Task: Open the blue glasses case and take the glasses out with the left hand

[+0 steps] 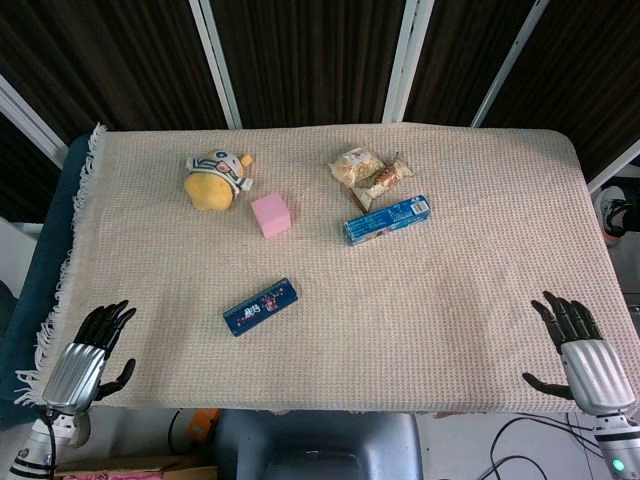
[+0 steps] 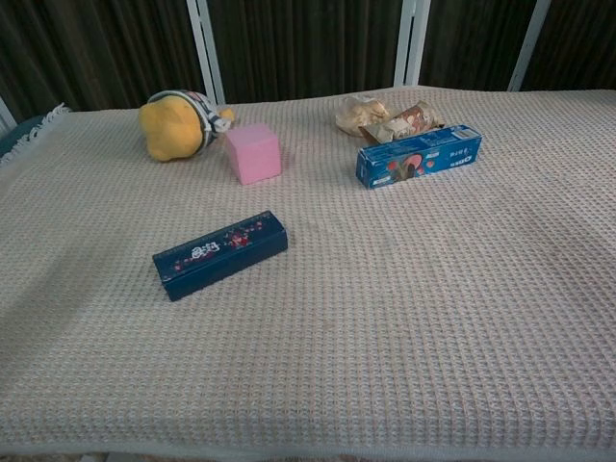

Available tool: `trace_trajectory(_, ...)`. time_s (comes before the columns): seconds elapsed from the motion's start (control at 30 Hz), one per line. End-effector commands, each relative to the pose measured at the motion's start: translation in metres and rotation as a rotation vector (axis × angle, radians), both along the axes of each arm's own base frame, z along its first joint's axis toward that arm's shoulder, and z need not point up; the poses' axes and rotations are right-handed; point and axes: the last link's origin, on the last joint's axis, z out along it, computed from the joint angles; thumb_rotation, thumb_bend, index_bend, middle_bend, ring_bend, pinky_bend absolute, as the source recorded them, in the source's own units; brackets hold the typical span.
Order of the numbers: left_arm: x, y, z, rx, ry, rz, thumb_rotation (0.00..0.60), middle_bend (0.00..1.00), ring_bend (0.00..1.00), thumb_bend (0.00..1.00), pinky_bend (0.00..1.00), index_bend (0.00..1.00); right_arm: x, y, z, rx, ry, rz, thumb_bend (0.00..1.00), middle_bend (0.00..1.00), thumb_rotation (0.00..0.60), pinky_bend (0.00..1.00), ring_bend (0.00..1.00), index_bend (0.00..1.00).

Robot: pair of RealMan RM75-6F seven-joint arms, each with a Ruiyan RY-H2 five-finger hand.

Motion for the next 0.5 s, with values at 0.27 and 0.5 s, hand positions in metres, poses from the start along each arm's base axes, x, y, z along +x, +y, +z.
trace_trajectory(0.27,0.004,0.000,-0.014,-0.052,-0.009,0.007,0.600,0.00,0.00,0.37,0.00,0.00,0.000,0.000,-0.001,0.011,0.001,-0.002,0.20,0.00,0.600,0.00,0.00,0.00)
trace_trajectory(0.5,0.031,0.008,-0.047,-0.070,-0.121,-0.014,0.600,0.02,0.00,0.36,0.03,0.08,0.001,-0.003,-0.005,0.025,0.001,-0.002,0.20,0.00,0.600,0.00,0.00,0.00)
